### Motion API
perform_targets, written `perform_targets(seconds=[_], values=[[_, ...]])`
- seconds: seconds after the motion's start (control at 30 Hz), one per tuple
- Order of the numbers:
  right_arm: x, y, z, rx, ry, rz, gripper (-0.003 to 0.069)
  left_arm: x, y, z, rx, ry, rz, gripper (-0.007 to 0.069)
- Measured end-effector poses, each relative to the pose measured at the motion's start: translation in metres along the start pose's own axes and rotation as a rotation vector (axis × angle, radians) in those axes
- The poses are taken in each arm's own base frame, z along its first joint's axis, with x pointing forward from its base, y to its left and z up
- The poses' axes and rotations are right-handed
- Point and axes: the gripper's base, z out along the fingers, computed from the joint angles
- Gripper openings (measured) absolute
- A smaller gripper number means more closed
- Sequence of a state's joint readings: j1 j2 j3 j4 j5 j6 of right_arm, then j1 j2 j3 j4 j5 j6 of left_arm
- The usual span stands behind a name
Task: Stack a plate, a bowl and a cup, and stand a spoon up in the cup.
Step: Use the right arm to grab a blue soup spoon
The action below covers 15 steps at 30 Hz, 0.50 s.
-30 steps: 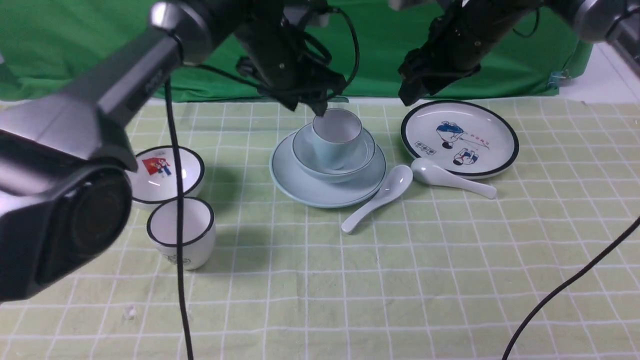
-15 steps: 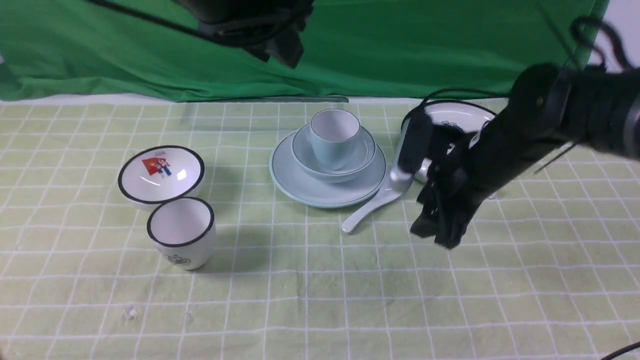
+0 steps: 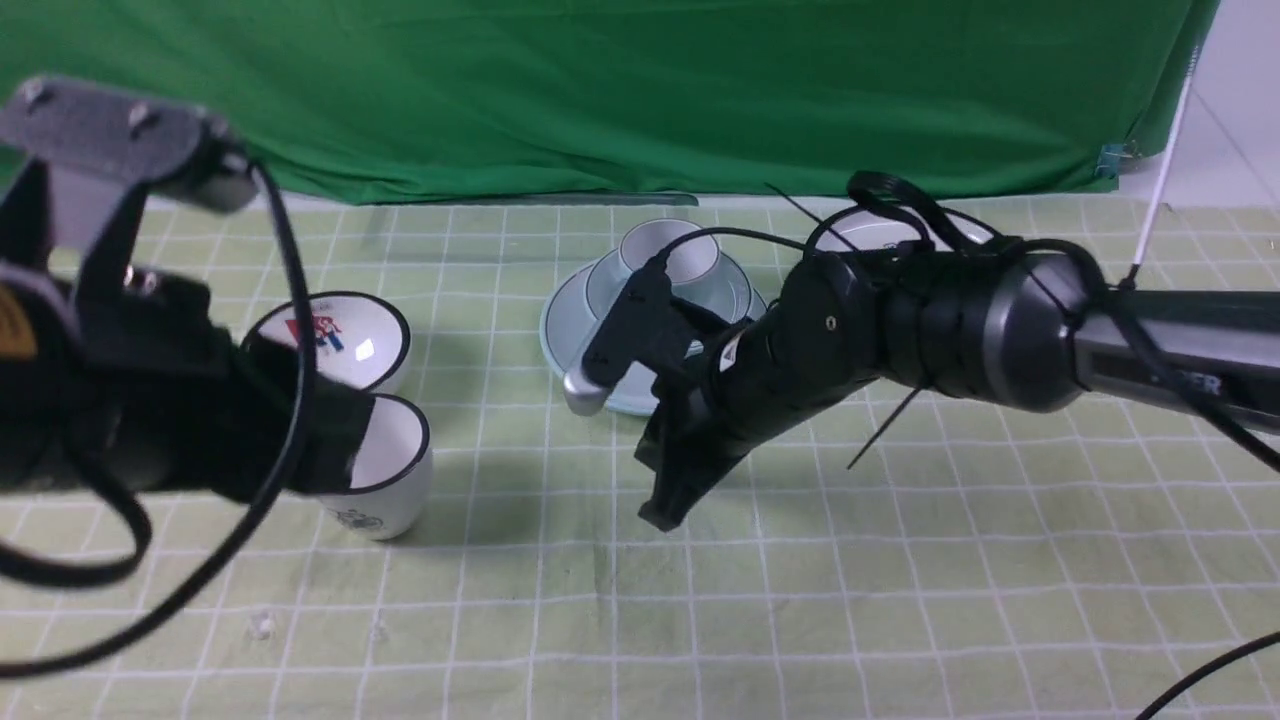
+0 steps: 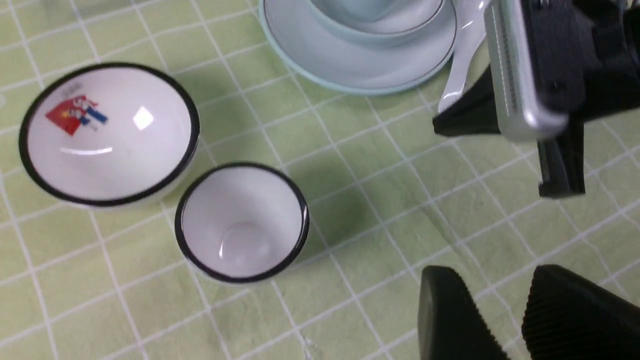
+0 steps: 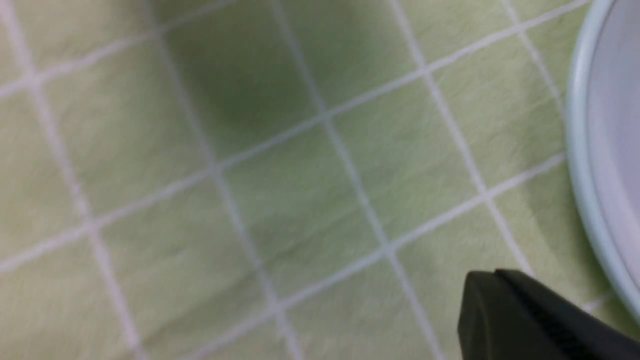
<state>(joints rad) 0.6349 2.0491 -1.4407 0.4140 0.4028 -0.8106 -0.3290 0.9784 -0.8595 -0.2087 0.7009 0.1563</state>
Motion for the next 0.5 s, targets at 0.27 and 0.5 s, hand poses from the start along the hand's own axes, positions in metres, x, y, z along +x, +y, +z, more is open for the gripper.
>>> perform_targets(seconds=[0.27,0.5], values=[[0.003,-0.009,0.009,0.03,0.028,0.027,0.0009,0.013,0.005,0.006,-0.046,0.032,0.048,0.019],[0.025,-0.031,0.005,0.048,0.154,0.092,0.001,0.013,0.007,0.006,-0.068,0.023,0.075,0.019]])
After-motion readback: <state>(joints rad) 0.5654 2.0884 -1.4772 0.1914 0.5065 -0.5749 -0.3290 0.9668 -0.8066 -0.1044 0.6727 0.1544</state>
